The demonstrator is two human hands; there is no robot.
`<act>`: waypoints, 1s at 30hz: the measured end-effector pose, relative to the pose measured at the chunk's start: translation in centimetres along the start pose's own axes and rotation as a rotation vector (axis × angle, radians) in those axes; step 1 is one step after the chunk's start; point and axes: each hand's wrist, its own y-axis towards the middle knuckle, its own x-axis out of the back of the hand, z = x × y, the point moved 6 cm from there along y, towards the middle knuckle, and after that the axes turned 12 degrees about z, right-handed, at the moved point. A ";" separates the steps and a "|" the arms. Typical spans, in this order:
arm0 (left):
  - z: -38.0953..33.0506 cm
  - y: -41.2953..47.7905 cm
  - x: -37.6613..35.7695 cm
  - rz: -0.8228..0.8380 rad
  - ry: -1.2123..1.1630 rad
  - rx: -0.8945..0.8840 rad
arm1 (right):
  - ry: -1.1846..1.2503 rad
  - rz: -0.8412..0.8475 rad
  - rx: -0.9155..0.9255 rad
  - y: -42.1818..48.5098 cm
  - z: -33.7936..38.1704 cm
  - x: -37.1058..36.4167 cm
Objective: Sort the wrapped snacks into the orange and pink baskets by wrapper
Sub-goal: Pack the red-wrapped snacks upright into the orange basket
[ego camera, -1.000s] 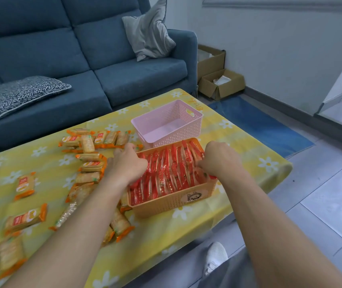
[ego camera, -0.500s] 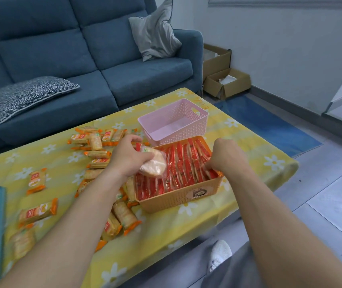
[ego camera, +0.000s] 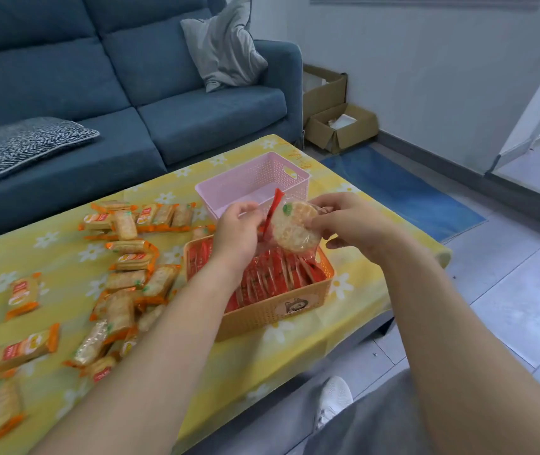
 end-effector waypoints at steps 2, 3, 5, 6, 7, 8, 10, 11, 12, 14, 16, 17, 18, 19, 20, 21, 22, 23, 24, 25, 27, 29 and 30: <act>1.0 0.3 -0.8 0.013 0.267 -0.020 | -0.003 -0.051 -0.037 -0.1 -0.8 1.1; 1.4 0.3 -1.8 0.043 0.377 -0.027 | -0.019 -0.079 -0.065 -0.2 -1.3 1.6; 2.1 0.5 -3.3 0.075 0.453 -0.011 | -0.034 -0.130 -0.110 -0.5 -1.9 2.6; 2.5 0.7 -3.7 0.067 0.436 0.010 | -0.027 -0.167 -0.119 -0.7 -2.1 3.1; 2.7 0.7 -4.1 0.057 0.427 0.039 | -0.010 -0.213 -0.121 -1.0 -2.3 3.6; 2.9 0.7 -4.5 0.055 0.445 0.056 | 0.010 -0.262 -0.119 -1.3 -2.5 4.2; 3.0 0.7 -5.2 0.082 0.647 0.061 | 0.057 -0.336 -0.099 -1.7 -2.7 4.9; 2.8 0.6 -5.6 0.094 0.775 0.069 | 0.088 -0.346 -0.091 -1.7 -2.8 5.0; 2.8 0.7 -5.8 0.095 0.888 0.072 | 0.122 -0.333 -0.093 -1.7 -2.8 4.9; 2.3 1.0 -6.0 0.088 1.001 0.061 | 0.187 -0.257 -0.104 -1.5 -2.8 4.1; 2.1 1.5 -5.7 0.099 1.020 0.049 | 0.213 -0.173 -0.106 -1.1 -2.6 3.3; 2.0 1.6 -5.3 0.111 1.025 0.055 | 0.208 -0.150 -0.105 -1.0 -2.5 3.0; 2.1 1.7 -4.8 0.121 1.025 0.069 | 0.204 -0.140 -0.103 -0.9 -2.4 2.9; 2.2 1.7 -4.2 0.124 1.016 0.086 | 0.196 -0.138 -0.101 -0.9 -2.3 2.8; 2.2 1.8 -3.9 0.129 1.012 0.088 | 0.188 -0.144 -0.101 -0.8 -2.3 2.8; 2.1 1.7 -3.8 0.145 1.017 0.077 | 0.174 -0.154 -0.099 -0.7 -2.3 2.9; 2.1 1.7 -4.0 0.172 1.024 0.054 | 0.151 -0.173 -0.094 -0.7 -2.2 3.0; 2.2 1.6 -4.2 0.203 1.032 0.031 | 0.117 -0.199 -0.084 -0.6 -2.0 3.1; 2.2 1.5 -4.4 0.231 1.053 0.013 | 0.077 -0.228 -0.073 -0.6 -1.8 3.2; 2.3 1.3 -4.5 0.249 1.085 0.007 | 0.036 -0.253 -0.061 -0.6 -1.5 3.3; 2.4 1.2 -4.5 0.264 1.125 0.013 | -0.044 -0.268 -0.060 -0.6 -1.4 3.3; 2.4 1.3 -4.3 0.263 1.133 0.025 | -0.122 -0.249 -0.098 -0.6 -1.5 3.0; 2.5 1.4 -4.3 0.265 1.125 0.032 | -0.142 -0.235 -0.119 -0.5 -1.6 2.8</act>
